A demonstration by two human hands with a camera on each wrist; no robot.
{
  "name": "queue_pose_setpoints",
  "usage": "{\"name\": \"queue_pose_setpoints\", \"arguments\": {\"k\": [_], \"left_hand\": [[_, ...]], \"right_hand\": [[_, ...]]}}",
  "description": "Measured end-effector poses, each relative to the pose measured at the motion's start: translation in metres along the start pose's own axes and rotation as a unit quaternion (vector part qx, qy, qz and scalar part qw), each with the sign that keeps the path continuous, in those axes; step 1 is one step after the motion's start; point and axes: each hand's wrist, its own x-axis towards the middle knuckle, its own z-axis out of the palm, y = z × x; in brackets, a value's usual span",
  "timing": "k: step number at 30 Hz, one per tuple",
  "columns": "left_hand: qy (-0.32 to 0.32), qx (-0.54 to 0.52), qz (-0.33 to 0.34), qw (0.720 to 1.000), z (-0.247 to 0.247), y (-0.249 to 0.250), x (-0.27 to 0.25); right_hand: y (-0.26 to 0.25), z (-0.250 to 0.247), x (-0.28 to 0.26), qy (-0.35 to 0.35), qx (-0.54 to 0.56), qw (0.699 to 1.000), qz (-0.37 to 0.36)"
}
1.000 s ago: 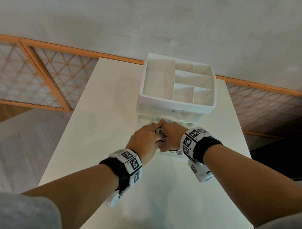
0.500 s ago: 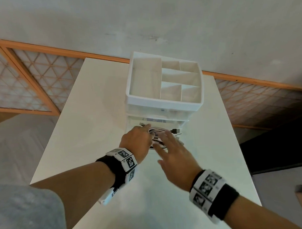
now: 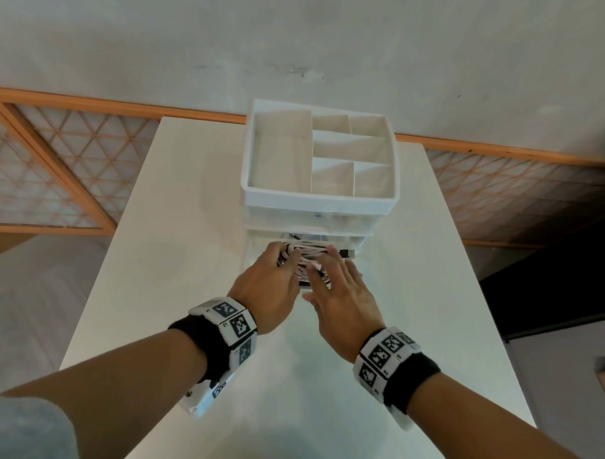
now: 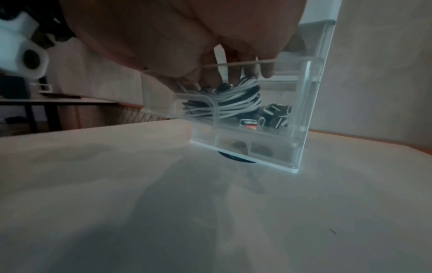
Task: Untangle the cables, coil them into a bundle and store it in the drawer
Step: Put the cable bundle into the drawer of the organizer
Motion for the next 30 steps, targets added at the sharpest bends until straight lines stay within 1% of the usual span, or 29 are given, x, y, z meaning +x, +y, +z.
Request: {"name": "queue_pose_setpoints", "arguments": {"k": [2, 6, 9, 12, 14, 17, 20, 23, 26, 28, 30], "left_hand": [[0.003, 0.015, -0.012, 1.000, 0.001, 0.002, 0.005], [-0.005, 0.062, -0.032, 0.998, 0.003, 0.008, 0.013], [-0.016, 0.067, -0.042, 0.997, 0.005, 0.010, 0.015], [-0.006, 0.049, -0.045, 0.998, 0.005, 0.010, 0.020], [0.000, 0.042, -0.054, 0.998, 0.006, 0.012, 0.022], [0.008, 0.083, -0.081, 0.993, 0.009, 0.016, 0.021], [0.015, 0.106, -0.105, 0.989, 0.010, 0.017, 0.021], [0.017, 0.108, -0.095, 0.989, 0.009, 0.015, 0.021], [0.010, 0.104, -0.098, 0.990, 0.007, 0.016, 0.018], [0.000, 0.106, -0.101, 0.989, 0.007, 0.018, 0.017], [-0.007, 0.110, -0.100, 0.989, 0.007, 0.020, 0.018]], "right_hand": [[-0.002, -0.003, 0.009, -0.008, -0.006, 1.000, 0.014], [-0.008, -0.011, 0.018, -0.018, -0.077, 0.997, 0.026], [-0.007, -0.010, 0.018, -0.032, -0.066, 0.997, 0.022], [0.001, -0.003, 0.021, -0.030, -0.036, 0.998, 0.038], [0.003, -0.002, 0.025, -0.030, -0.052, 0.997, 0.045], [-0.001, -0.009, 0.032, -0.031, -0.089, 0.994, 0.055], [-0.001, -0.013, 0.039, -0.017, -0.068, 0.996, 0.057], [0.002, -0.010, 0.039, -0.013, -0.038, 0.998, 0.046], [-0.002, -0.006, 0.033, -0.016, -0.008, 0.998, 0.059], [-0.003, -0.004, 0.035, -0.026, 0.009, 0.997, 0.066], [0.000, -0.006, 0.039, -0.053, 0.003, 0.996, 0.067]]}}
